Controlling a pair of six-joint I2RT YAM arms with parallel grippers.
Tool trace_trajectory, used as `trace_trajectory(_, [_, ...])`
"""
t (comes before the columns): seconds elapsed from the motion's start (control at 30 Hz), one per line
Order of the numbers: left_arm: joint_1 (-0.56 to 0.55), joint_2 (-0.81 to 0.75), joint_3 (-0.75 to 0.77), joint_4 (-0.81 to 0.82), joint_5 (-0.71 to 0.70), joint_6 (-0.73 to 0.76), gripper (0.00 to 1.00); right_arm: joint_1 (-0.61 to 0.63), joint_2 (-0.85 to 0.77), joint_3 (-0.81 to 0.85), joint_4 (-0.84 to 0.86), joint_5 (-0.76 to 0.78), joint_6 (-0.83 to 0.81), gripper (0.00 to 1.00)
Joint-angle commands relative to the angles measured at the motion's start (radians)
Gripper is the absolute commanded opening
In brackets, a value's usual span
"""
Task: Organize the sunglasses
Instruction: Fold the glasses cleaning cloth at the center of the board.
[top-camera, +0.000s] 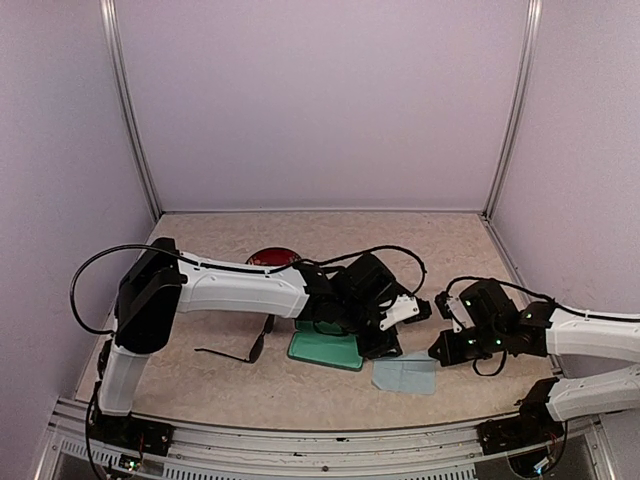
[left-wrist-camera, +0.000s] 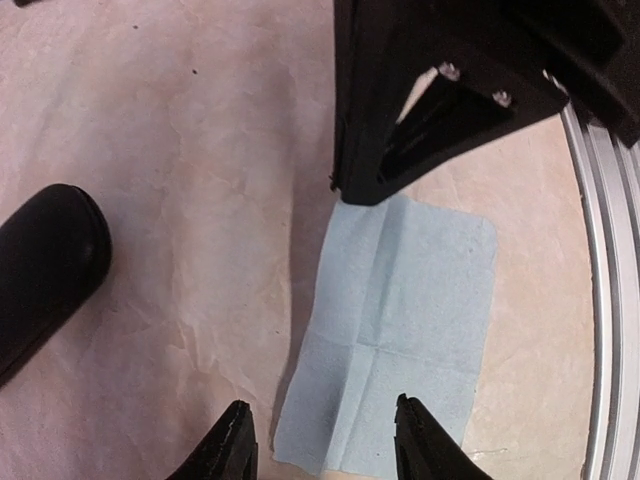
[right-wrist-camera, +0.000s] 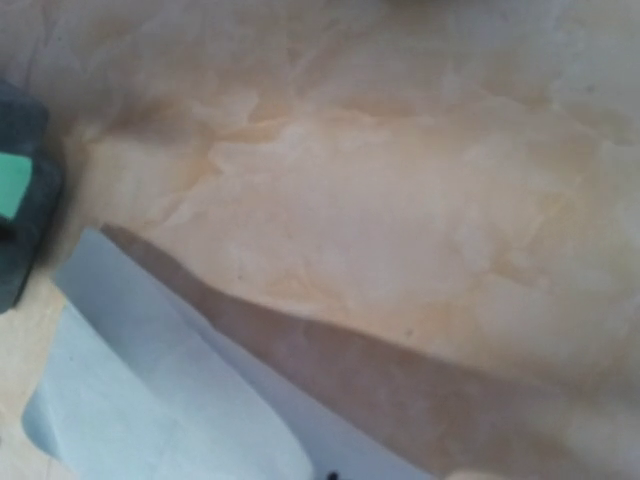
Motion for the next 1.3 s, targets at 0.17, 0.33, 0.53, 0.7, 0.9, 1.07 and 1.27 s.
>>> trace_trajectory(0.17, [-0.007, 0.073, 0.079, -0.108, 0.041, 0.061, 0.45, 0.043, -0.033, -0.045, -0.018, -0.01, 0.081, 0.0])
trace_trajectory(0.33, [-0.007, 0.105, 0.113, -0.127, 0.059, 0.061, 0.44, 0.061, -0.045, -0.067, -0.019, -0.013, 0.106, 0.0])
trace_trajectory(0.53, [-0.007, 0.124, 0.131, -0.152, 0.053, 0.07, 0.42, 0.089, -0.048, -0.078, -0.032, 0.004, 0.133, 0.0])
trace_trajectory(0.7, [-0.006, 0.118, 0.121, -0.162, 0.059, 0.065, 0.38, 0.1, -0.04, -0.077, -0.029, 0.012, 0.136, 0.0])
trace_trajectory(0.9, [-0.006, 0.098, 0.094, -0.16, 0.07, 0.059, 0.33, 0.101, -0.04, -0.078, -0.03, 0.014, 0.136, 0.0])
trace_trajectory(1.07, [-0.004, 0.098, 0.09, -0.174, 0.059, 0.059, 0.27, 0.101, -0.041, -0.081, -0.027, 0.012, 0.135, 0.0])
trace_trajectory(1.27, [-0.001, 0.106, 0.088, -0.194, 0.033, 0.064, 0.28, 0.101, -0.041, -0.081, -0.027, 0.013, 0.136, 0.0])
